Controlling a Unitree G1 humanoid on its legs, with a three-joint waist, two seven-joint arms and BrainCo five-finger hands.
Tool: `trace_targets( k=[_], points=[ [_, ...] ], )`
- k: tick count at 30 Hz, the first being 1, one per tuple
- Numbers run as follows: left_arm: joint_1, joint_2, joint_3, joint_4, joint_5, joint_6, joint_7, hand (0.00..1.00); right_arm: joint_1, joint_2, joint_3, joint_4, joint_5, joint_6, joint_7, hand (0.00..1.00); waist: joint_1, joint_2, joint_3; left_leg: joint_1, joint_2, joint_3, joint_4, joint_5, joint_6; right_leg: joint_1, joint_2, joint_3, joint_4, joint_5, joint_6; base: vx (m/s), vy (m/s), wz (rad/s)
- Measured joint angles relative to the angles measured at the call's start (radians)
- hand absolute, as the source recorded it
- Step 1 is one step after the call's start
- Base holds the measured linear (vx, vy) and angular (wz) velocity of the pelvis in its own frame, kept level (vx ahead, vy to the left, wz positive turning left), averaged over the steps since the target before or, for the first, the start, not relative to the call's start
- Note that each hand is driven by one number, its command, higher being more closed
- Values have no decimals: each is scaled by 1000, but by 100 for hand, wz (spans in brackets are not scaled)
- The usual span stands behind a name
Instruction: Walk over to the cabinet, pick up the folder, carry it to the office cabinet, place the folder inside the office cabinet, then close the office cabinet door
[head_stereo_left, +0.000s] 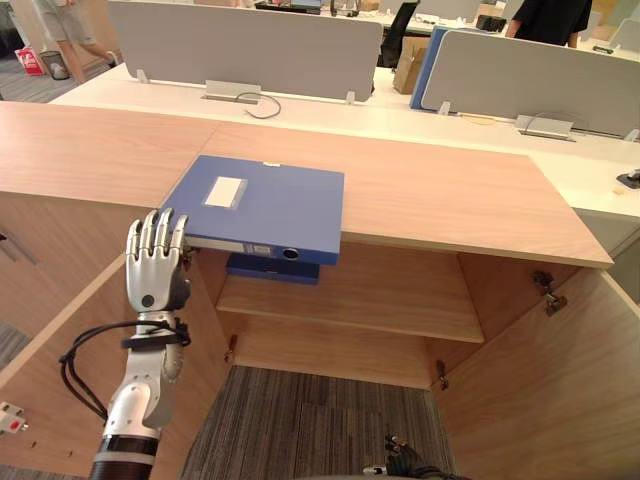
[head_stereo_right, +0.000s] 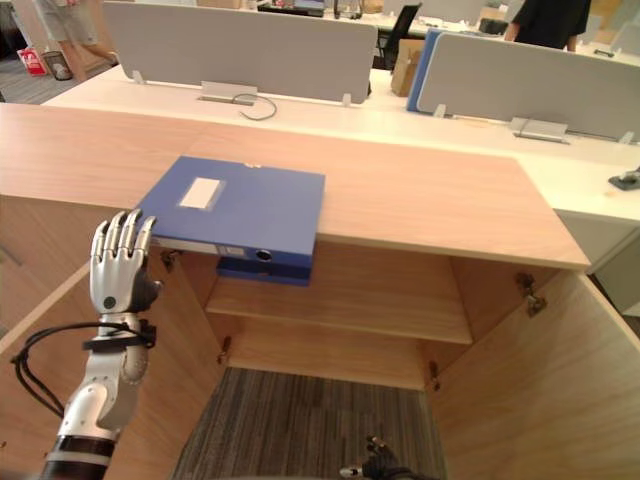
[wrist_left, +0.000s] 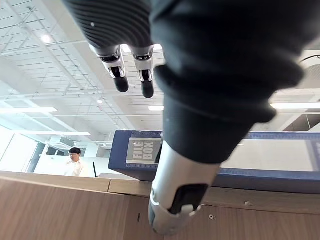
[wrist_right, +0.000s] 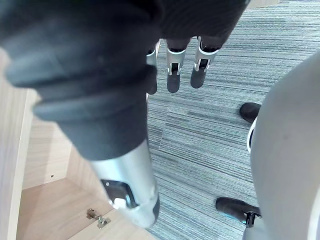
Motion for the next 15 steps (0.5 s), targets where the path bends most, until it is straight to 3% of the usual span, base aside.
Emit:
trace_targets(
  k=[6, 15],
  points=[
    [-52, 37, 0, 20, 62, 7, -7, 0, -11, -21, -16, -2, -13, -7, 0, 0, -16, 16, 15, 5, 1, 8, -6, 0, 0, -3, 1, 12, -1, 1, -1, 3, 22, -4],
    [-104, 43, -18, 95, 63, 9, -9, 0, -21, -44, -18, -4, -48, -10, 1, 0, -35, 24, 25, 18, 0, 21, -12, -3, 3, 1, 1, 22, -3, 1, -1, -2, 16, -3]
  ],
)
